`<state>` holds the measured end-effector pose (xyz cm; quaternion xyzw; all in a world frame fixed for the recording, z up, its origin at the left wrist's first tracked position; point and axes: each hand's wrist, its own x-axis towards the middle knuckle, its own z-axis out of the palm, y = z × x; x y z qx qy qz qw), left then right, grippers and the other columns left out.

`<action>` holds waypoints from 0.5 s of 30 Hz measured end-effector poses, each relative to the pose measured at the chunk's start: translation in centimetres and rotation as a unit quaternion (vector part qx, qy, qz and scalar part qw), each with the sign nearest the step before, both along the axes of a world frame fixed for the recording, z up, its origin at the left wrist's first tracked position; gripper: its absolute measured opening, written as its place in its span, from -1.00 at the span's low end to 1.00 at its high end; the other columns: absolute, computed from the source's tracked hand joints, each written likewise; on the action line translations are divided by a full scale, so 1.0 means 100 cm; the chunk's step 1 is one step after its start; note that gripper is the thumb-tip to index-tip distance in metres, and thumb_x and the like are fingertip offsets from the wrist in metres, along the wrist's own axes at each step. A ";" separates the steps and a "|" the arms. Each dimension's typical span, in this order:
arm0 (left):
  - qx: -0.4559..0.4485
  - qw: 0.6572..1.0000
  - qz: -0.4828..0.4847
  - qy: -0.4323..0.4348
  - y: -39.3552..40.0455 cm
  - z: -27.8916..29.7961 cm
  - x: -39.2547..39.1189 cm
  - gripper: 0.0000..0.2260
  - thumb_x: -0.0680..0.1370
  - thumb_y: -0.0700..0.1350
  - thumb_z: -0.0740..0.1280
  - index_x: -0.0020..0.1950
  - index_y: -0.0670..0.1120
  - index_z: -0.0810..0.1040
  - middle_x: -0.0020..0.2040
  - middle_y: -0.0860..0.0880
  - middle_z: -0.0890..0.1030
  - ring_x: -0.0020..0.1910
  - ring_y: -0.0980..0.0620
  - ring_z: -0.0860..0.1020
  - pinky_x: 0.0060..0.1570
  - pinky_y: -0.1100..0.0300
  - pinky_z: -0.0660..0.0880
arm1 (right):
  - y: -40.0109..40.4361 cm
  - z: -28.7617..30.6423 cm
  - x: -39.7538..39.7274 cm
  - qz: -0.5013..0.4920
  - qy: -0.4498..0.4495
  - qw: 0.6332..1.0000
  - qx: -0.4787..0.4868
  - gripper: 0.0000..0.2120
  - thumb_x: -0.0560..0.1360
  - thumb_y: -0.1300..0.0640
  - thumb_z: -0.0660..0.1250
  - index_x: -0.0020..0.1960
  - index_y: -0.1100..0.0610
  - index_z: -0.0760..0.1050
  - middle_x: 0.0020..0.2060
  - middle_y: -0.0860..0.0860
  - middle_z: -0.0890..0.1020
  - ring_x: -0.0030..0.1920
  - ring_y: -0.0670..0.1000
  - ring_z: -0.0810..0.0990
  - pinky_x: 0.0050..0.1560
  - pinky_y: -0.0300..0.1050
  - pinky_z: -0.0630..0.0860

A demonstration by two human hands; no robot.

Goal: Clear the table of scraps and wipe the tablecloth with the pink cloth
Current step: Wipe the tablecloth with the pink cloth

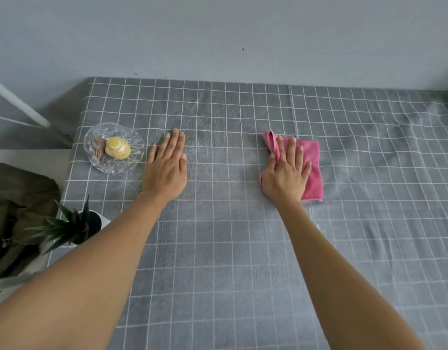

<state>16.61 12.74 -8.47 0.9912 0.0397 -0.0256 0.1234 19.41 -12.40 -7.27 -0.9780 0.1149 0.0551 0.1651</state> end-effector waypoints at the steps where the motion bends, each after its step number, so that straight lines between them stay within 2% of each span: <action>1: 0.000 1.000 0.007 0.007 -0.002 0.001 -0.003 -0.54 0.66 -0.05 -0.15 0.55 -0.05 -0.18 0.57 0.01 -0.16 0.54 0.07 -0.18 0.50 0.05 -0.23 | 0.008 0.000 -0.003 -0.021 -0.002 1.000 0.007 -0.49 0.62 -0.06 -0.10 0.55 -0.15 -0.13 0.55 -0.08 -0.12 0.54 0.00 -0.19 0.49 0.12 -0.30; 4: -0.019 1.000 -0.007 0.016 -0.018 0.004 -0.025 -0.53 0.65 -0.02 -0.20 0.55 -0.06 -0.19 0.56 -0.01 -0.19 0.53 0.06 -0.21 0.50 0.03 -0.24 | 0.027 0.002 -0.018 -0.020 -0.001 1.000 0.019 -0.47 0.62 -0.06 -0.07 0.55 -0.12 -0.12 0.55 -0.05 -0.14 0.54 0.02 -0.22 0.48 0.14 -0.32; 7: -0.051 0.998 -0.027 0.002 -0.038 0.005 -0.065 -0.47 0.60 0.04 -0.27 0.56 -0.08 -0.11 0.56 0.01 -0.12 0.53 0.08 -0.18 0.50 0.00 -0.24 | 0.044 0.005 -0.050 0.074 0.002 0.997 0.029 -0.48 0.62 -0.07 -0.07 0.55 -0.13 -0.13 0.55 -0.07 -0.15 0.53 0.02 -0.25 0.47 0.14 -0.35; 10: -0.040 0.999 -0.015 -0.011 -0.048 0.003 -0.100 -0.46 0.59 0.02 -0.20 0.55 -0.13 0.04 0.56 -0.02 0.02 0.54 0.06 -0.05 0.50 -0.04 -0.13 | 0.062 0.004 -0.100 0.172 -0.012 0.984 0.034 -0.47 0.60 -0.07 -0.10 0.55 -0.14 -0.12 0.54 -0.11 -0.13 0.53 -0.01 -0.25 0.47 0.11 -0.37; 12: -0.013 1.000 -0.006 -0.024 -0.050 0.000 -0.112 -0.49 0.61 -0.02 -0.13 0.53 -0.17 0.14 0.55 -0.05 0.11 0.53 0.02 0.05 0.49 -0.07 -0.03 | 0.064 0.002 -0.126 0.202 -0.026 0.979 0.027 -0.47 0.59 -0.06 -0.10 0.55 -0.13 -0.05 0.54 -0.12 -0.07 0.54 -0.04 -0.19 0.49 0.09 -0.31; 15: 0.003 1.000 -0.001 -0.031 -0.050 -0.001 -0.116 -0.51 0.62 -0.03 -0.12 0.54 -0.14 0.12 0.55 -0.03 0.12 0.53 0.04 0.06 0.49 -0.06 0.00 | 0.055 0.002 -0.132 0.216 -0.027 0.975 0.036 -0.48 0.58 -0.06 -0.14 0.54 -0.13 0.00 0.54 -0.13 -0.02 0.54 -0.07 -0.14 0.50 0.03 -0.27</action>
